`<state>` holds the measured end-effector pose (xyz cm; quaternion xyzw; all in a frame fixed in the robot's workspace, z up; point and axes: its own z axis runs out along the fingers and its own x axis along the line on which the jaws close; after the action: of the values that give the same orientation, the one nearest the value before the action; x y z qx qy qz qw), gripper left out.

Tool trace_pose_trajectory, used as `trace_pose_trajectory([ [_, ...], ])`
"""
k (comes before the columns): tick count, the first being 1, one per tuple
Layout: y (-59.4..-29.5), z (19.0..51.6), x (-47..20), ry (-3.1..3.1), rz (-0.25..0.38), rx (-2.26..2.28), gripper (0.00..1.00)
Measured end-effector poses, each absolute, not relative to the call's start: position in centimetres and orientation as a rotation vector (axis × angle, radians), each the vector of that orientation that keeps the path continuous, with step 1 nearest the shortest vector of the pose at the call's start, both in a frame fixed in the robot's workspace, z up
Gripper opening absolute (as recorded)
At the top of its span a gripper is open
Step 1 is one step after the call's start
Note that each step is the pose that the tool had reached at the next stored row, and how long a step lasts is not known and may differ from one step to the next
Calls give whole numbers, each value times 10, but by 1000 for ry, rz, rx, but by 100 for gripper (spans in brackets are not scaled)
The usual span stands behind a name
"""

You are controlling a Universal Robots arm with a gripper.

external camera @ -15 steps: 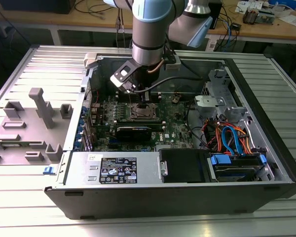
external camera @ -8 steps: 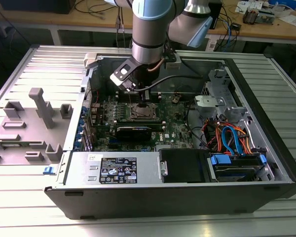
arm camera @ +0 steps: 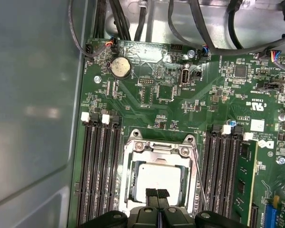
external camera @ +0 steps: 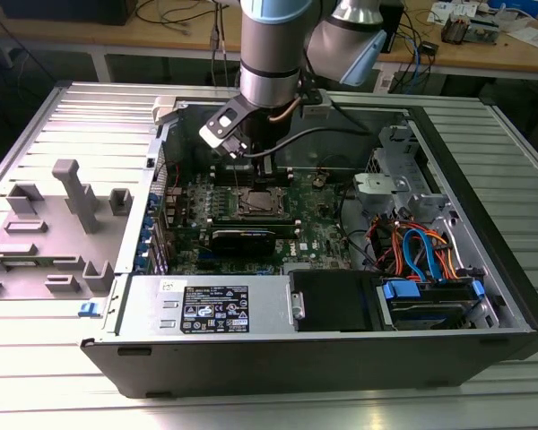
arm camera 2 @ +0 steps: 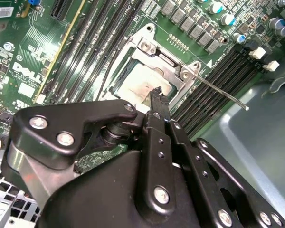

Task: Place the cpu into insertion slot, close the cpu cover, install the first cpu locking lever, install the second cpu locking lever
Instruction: 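Install the first cpu locking lever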

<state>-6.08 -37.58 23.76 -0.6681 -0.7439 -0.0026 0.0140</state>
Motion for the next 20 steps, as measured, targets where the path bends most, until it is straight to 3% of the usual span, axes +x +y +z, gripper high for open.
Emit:
trace_pose_trajectory([
  [20, -376, 247, -61, -2348, -8, -2044, 11],
])
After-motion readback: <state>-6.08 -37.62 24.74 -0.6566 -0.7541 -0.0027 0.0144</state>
